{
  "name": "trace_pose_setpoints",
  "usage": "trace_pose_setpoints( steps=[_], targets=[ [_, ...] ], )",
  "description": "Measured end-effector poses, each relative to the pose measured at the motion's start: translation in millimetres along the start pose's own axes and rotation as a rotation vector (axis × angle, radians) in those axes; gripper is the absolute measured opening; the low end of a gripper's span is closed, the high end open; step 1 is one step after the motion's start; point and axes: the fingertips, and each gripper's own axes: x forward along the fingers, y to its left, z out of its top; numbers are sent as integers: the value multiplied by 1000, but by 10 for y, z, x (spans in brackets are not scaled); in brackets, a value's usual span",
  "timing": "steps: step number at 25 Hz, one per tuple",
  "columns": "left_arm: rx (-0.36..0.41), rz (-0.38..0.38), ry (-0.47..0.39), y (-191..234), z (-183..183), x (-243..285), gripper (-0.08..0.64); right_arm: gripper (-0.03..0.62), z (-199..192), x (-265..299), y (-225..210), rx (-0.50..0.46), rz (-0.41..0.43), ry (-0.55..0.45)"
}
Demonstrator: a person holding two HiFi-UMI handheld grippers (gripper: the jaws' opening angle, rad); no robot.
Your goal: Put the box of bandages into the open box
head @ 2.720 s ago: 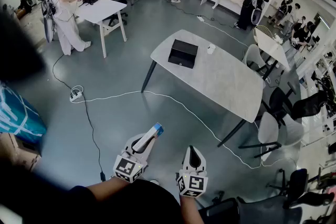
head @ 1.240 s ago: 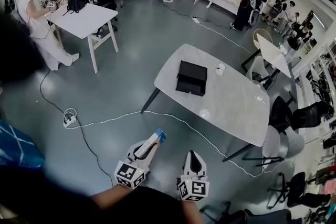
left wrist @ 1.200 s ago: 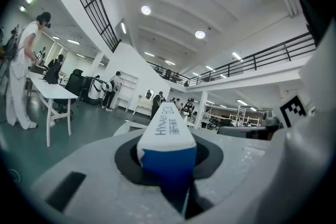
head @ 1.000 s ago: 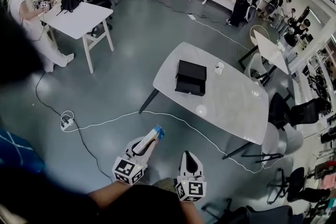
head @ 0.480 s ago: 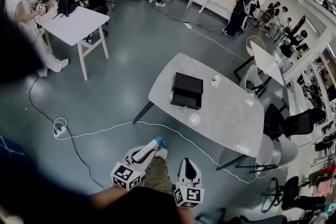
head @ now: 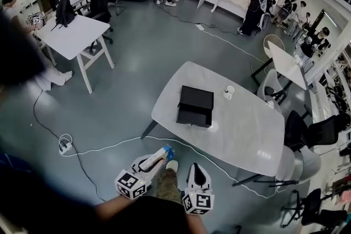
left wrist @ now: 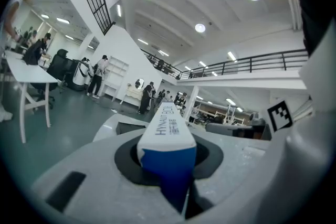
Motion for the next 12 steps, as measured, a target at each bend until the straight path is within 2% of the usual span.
trace_pose_setpoints(
  steps=[2,6,12],
  targets=[
    [-25,-38,-10,45,31,287,80,12,-1,275,-174,5,20,9],
    [-34,-51,15,204,91,979,80,12,128,832,-590,16,64,32],
    [-19,-7,78,561,55,1814,79,12,244,1503,-1242,42,81,54]
  ],
)
